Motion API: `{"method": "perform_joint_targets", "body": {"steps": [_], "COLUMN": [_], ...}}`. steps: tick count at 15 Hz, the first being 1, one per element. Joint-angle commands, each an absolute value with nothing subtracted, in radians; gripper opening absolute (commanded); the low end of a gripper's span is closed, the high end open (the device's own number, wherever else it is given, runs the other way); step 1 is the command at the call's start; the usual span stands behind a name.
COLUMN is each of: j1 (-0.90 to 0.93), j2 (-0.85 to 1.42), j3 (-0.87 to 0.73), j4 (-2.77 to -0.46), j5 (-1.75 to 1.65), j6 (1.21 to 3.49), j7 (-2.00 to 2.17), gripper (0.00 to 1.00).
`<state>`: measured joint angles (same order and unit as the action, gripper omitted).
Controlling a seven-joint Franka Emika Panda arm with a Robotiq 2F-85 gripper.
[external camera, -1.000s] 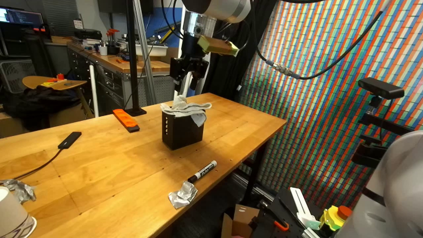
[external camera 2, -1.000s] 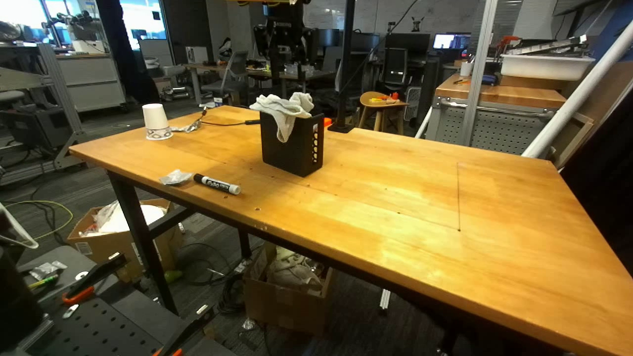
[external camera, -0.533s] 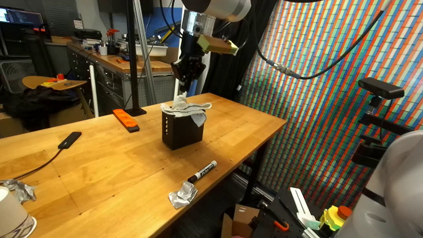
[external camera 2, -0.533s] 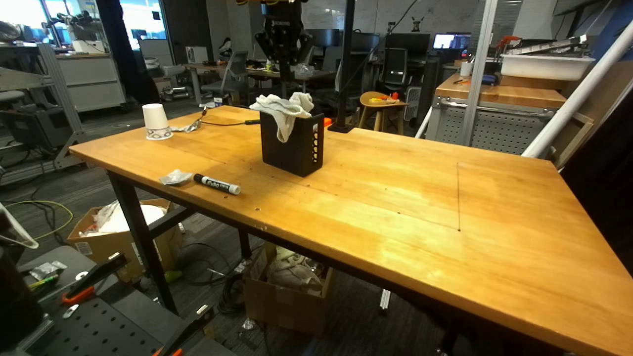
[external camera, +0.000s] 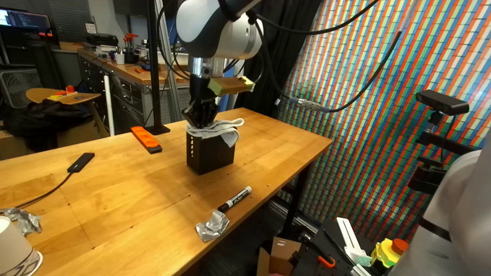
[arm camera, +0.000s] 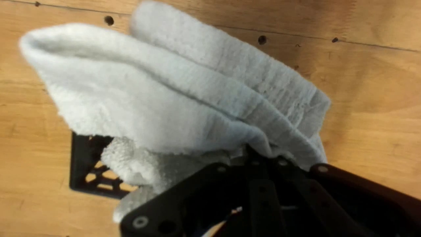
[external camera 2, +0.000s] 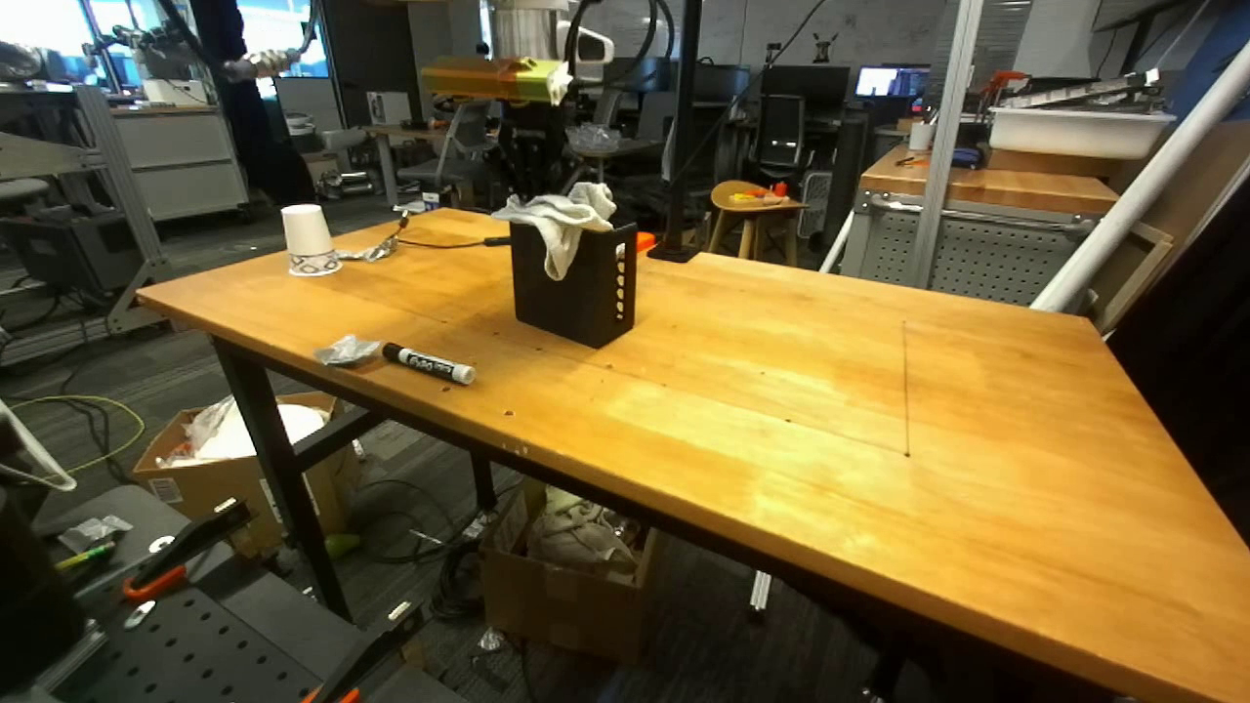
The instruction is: Pick up the cloth from the table and put it in the box
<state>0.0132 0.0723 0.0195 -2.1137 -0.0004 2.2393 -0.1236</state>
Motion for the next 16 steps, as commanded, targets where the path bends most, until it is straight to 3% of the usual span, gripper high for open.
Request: {"method": "perform_joint_targets", "body": {"steps": [1,6,16], "j1": [0.022,0.002,-0.089], "j2": [0.179,0.239,0.279], "j3": [0.026,0.033,0.034], "j4": [-2.086,-2.048,-1.935], "j5": [-0.026,0.048,0.314], "j6": [2.295,2.244,1.897], "j7": [-0.123,-0.185,-0.441], "gripper": [0.0,0.0,0.0]}}
